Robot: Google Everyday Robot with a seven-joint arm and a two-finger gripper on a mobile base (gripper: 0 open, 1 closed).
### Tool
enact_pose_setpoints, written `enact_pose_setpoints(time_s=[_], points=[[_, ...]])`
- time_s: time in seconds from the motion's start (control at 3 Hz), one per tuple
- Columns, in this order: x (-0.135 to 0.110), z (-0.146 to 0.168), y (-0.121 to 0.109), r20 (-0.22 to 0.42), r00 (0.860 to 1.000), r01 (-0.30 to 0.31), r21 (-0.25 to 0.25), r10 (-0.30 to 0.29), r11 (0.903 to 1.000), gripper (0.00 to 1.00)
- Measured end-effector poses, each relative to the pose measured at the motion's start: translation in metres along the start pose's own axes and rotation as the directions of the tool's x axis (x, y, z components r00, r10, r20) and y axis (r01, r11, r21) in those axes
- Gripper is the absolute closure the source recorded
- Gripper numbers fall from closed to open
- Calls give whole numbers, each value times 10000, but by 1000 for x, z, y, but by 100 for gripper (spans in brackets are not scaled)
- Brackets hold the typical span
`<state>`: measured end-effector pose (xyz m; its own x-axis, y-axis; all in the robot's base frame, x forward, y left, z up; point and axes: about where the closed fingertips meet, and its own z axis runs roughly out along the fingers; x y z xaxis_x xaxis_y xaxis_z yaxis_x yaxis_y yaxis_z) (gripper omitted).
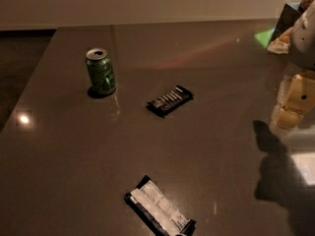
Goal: Move rxbar blueberry near rxbar chocolate
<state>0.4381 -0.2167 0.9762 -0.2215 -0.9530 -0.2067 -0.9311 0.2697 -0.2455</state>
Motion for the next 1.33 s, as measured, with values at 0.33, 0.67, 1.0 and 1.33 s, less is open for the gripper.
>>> enact_pose_setpoints(time_s=[0.33,0.67,1.0,1.33], points=[[0,0,0,1,10000,0,2,0,10000,0],[-8,1,0,221,9998,2,-35,-1,10000,0],[-25,6,19,842,9953,514,-286,-488,9983,0],[-49,11,48,1544,9760,1653,-669,-1535,9840,0]])
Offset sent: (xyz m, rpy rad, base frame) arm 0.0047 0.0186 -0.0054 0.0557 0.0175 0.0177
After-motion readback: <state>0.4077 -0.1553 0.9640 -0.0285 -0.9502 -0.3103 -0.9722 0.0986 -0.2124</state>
